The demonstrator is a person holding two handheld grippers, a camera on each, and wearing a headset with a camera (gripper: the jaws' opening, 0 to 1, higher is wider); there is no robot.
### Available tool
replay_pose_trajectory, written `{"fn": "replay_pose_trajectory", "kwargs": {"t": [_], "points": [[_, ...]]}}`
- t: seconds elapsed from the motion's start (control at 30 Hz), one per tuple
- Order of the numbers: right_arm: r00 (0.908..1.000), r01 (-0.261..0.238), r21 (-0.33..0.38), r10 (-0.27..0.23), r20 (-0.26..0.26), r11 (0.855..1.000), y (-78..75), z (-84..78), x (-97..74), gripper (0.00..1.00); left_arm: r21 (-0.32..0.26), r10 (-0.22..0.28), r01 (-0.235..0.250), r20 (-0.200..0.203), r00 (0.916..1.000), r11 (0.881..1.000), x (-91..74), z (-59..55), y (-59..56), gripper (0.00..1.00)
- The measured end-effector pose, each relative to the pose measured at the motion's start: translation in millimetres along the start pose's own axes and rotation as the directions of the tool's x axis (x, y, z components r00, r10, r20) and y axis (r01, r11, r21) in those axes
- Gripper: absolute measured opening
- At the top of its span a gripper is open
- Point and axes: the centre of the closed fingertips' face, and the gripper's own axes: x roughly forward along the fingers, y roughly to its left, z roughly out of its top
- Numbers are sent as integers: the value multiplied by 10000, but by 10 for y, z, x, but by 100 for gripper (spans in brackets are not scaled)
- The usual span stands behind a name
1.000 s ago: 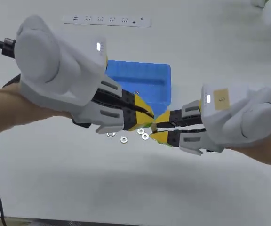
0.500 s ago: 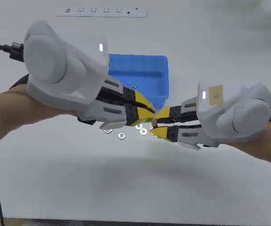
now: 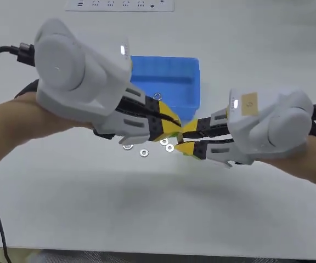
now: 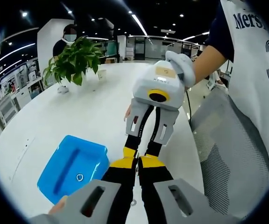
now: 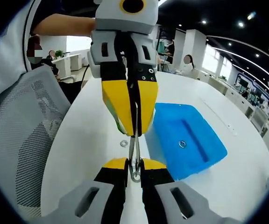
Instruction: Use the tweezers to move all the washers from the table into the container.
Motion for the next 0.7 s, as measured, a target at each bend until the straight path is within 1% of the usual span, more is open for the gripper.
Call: {"fn": "replay_pose_trajectory", "kwargs": {"t": [0.2, 0.47, 0.7], "points": [[9999, -63, 315, 59, 106, 9995, 4, -13, 1, 11, -121, -68, 68, -6, 10000, 9999, 15, -1, 6, 6], [9999, -104, 339, 100, 129, 9994, 32, 2, 7, 12, -9, -145, 144, -192, 9997, 9999, 19, 9, -6, 6], [9999, -52, 333, 47, 141, 9994, 22, -2, 2, 12, 21, -170, 171, -199, 9997, 9999, 30, 13, -1, 6]]}}
